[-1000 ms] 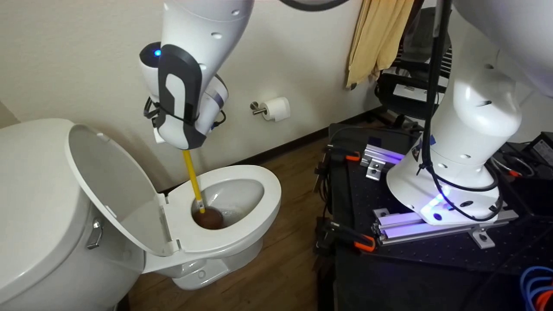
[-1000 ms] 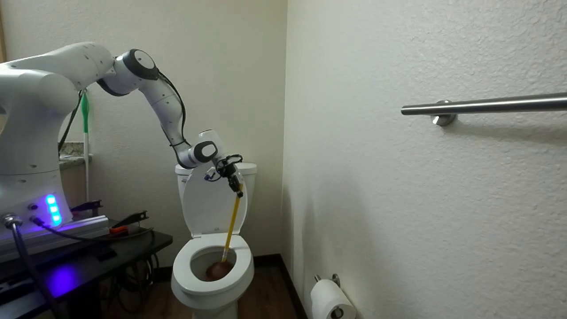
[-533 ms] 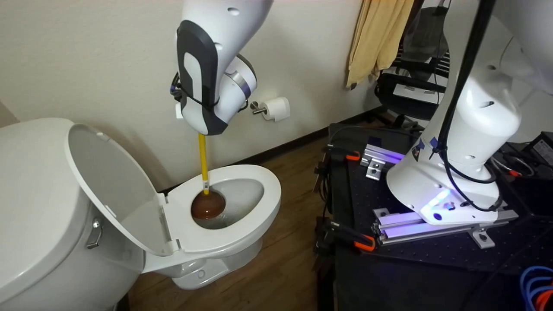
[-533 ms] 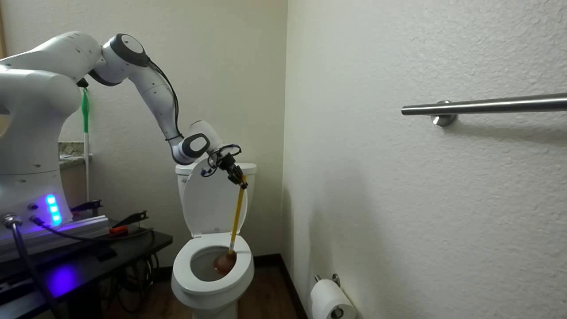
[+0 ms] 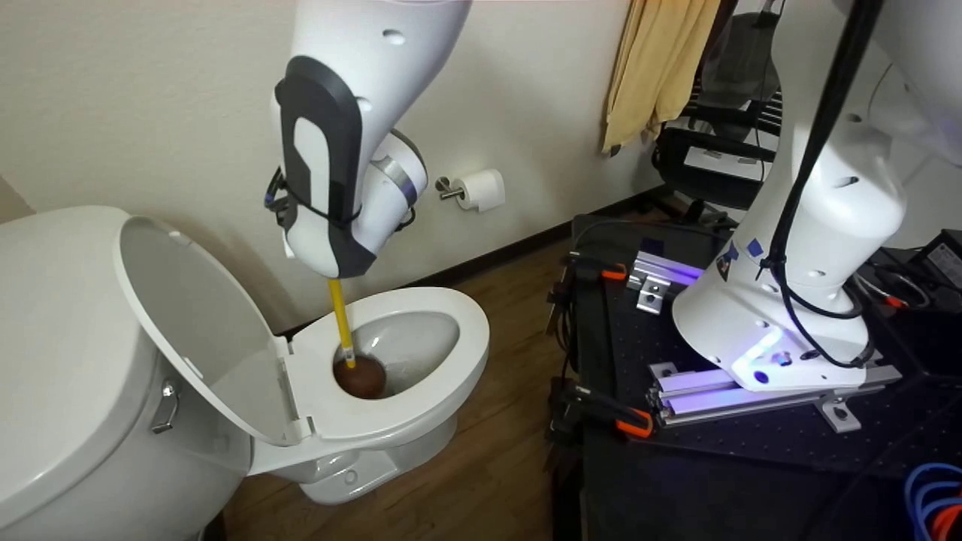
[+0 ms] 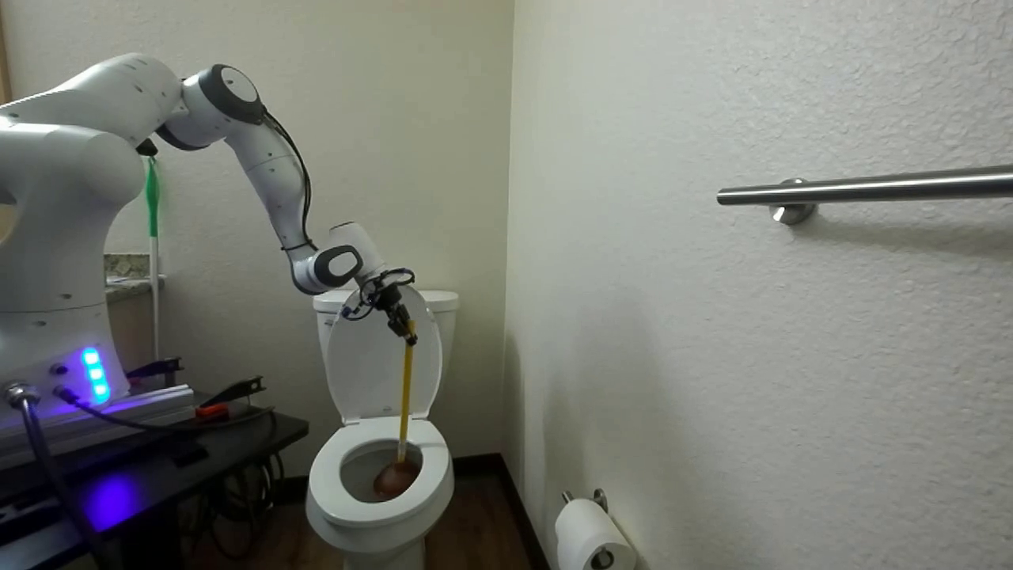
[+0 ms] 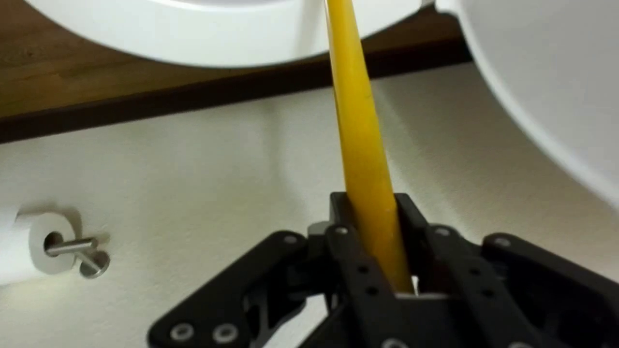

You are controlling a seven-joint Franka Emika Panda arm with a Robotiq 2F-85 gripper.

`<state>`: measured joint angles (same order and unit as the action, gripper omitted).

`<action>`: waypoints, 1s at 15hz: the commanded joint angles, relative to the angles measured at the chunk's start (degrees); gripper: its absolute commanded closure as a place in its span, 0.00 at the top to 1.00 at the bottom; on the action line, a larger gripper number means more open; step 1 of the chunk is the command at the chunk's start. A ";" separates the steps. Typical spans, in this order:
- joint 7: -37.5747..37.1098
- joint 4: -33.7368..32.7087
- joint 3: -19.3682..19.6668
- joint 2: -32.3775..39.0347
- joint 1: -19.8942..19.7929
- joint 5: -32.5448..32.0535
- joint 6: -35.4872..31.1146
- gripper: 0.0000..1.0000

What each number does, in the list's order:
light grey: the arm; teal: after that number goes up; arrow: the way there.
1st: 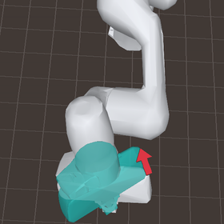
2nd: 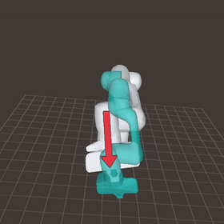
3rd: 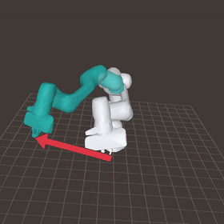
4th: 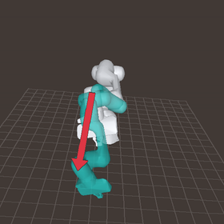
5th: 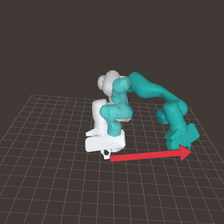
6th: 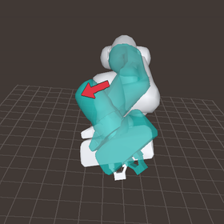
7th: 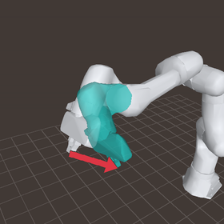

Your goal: Use the plunger to plunge the toilet.

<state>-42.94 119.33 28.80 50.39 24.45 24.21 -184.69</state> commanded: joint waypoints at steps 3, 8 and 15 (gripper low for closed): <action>1.37 -10.03 -6.75 7.07 -2.50 -2.38 8.19 0.06; 2.00 -15.69 -8.29 9.12 -5.65 -6.09 13.63 0.06; 1.09 -19.43 -8.57 9.02 -7.36 -9.43 17.15 0.06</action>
<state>-40.49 103.54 23.61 57.36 19.60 15.27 -167.95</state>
